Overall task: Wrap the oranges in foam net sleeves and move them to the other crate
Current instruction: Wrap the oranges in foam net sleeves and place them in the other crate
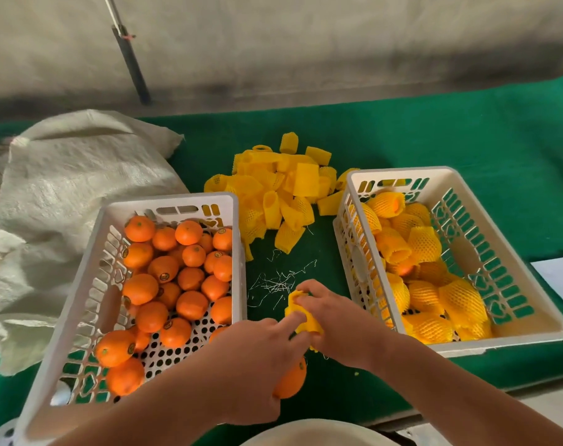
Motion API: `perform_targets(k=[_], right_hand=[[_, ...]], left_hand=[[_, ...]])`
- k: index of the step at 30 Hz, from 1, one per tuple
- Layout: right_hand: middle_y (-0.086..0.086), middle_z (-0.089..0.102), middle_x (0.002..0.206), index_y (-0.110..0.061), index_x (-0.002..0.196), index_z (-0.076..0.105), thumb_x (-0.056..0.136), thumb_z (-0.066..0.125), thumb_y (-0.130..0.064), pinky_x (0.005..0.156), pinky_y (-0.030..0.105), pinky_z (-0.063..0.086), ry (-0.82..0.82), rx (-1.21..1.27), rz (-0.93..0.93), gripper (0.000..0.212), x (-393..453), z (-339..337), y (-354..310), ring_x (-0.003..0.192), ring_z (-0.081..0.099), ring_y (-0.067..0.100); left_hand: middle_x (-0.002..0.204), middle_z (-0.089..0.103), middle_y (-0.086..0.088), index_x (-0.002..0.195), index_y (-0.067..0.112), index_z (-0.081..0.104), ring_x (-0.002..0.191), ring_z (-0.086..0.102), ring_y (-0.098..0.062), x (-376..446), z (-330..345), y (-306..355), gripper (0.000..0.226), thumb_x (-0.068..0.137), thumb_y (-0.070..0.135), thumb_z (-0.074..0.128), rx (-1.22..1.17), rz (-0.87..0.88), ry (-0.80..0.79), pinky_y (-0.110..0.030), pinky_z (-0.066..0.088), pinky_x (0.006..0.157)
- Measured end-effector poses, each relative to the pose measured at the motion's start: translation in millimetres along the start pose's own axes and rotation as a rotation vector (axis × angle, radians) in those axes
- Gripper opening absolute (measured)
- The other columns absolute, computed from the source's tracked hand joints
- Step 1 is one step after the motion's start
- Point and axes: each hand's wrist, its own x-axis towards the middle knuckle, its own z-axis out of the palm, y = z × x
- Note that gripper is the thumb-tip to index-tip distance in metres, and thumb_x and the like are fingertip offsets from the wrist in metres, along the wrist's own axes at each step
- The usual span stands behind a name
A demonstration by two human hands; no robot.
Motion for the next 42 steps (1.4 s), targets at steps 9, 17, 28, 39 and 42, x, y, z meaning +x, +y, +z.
perform_targets(k=[9, 17, 28, 39, 42], right_hand=[[-0.014, 0.026, 0.153, -0.026, 0.142, 0.049, 0.085, 0.077, -0.009, 0.075, 0.015, 0.049, 0.023, 0.0, -0.022, 0.066, -4.5, 2.2, -10.0, 0.099, 0.064, 0.015], [-0.008, 0.031, 0.156, -0.026, 0.12, 0.073, 0.097, 0.057, -0.011, 0.064, 0.008, 0.036, 0.134, -0.08, 0.105, 0.032, -13.3, -5.3, 3.3, 0.079, 0.06, 0.006], [-0.009, 0.011, 0.166, -0.022, 0.145, 0.045, 0.09, 0.062, -0.01, 0.058, 0.01, 0.032, 0.132, -0.015, 0.193, 0.059, -10.3, 8.1, 0.4, 0.078, 0.056, 0.008], [-0.013, 0.008, 0.168, -0.027, 0.138, 0.045, 0.092, 0.077, -0.028, 0.089, 0.024, 0.053, 0.218, 0.131, 0.166, 0.056, -9.8, 14.7, -22.7, 0.106, 0.065, 0.02], [-0.018, 0.007, 0.167, -0.027, 0.139, 0.044, 0.092, 0.077, -0.031, 0.094, 0.023, 0.053, 0.215, 0.156, 0.155, 0.057, -11.0, 16.4, -22.5, 0.115, 0.063, 0.021]], left_hand=[[0.139, 0.038, -0.009, 0.149, 0.028, 0.029, 0.087, 0.047, -0.023, 24.1, -6.8, 7.9, 0.083, 0.083, 0.037, 0.078, 0.286, 0.026, -0.245, -0.034, 0.04, 0.064], [0.139, 0.036, -0.004, 0.146, 0.025, 0.034, 0.093, 0.049, -0.021, 13.0, 5.7, -14.7, 0.077, 0.085, 0.042, 0.078, 0.306, -0.054, -0.313, -0.032, 0.045, 0.07], [0.12, 0.047, 0.027, 0.125, 0.055, 0.042, 0.102, 0.06, -0.009, -0.7, -8.7, -38.5, 0.067, 0.068, 0.067, 0.074, -0.477, -0.326, -0.098, -0.025, 0.054, 0.075], [0.122, 0.056, 0.007, 0.131, 0.037, 0.05, 0.098, 0.069, -0.021, 32.4, 36.2, 8.8, 0.062, 0.079, 0.052, 0.081, -1.417, -0.733, 0.513, -0.024, 0.061, 0.061], [0.121, 0.051, 0.014, 0.129, 0.04, 0.048, 0.098, 0.065, -0.017, 31.2, 43.9, 12.8, 0.065, 0.076, 0.06, 0.081, -1.231, -0.72, 0.582, -0.023, 0.061, 0.059]])
